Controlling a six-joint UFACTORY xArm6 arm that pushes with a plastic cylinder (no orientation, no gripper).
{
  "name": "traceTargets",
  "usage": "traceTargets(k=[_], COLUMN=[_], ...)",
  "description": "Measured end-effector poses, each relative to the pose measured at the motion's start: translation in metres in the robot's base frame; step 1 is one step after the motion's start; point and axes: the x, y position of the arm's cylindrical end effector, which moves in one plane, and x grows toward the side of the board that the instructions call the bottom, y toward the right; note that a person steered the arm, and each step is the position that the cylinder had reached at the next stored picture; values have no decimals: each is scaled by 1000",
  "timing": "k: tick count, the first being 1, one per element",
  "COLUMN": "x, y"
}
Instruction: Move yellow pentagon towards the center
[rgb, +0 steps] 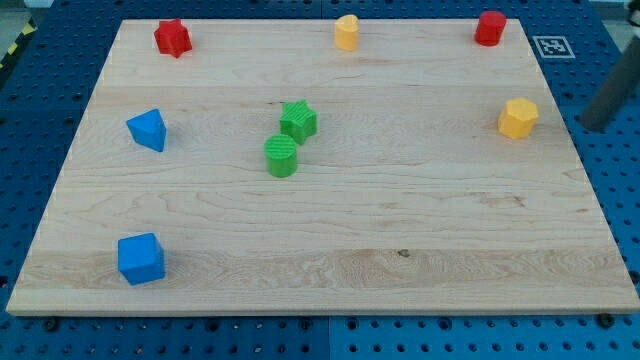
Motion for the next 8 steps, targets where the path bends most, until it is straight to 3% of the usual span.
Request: traceTargets(k=[3,5,8], x=[-4,-37,-37], y=[-96,-123,-125])
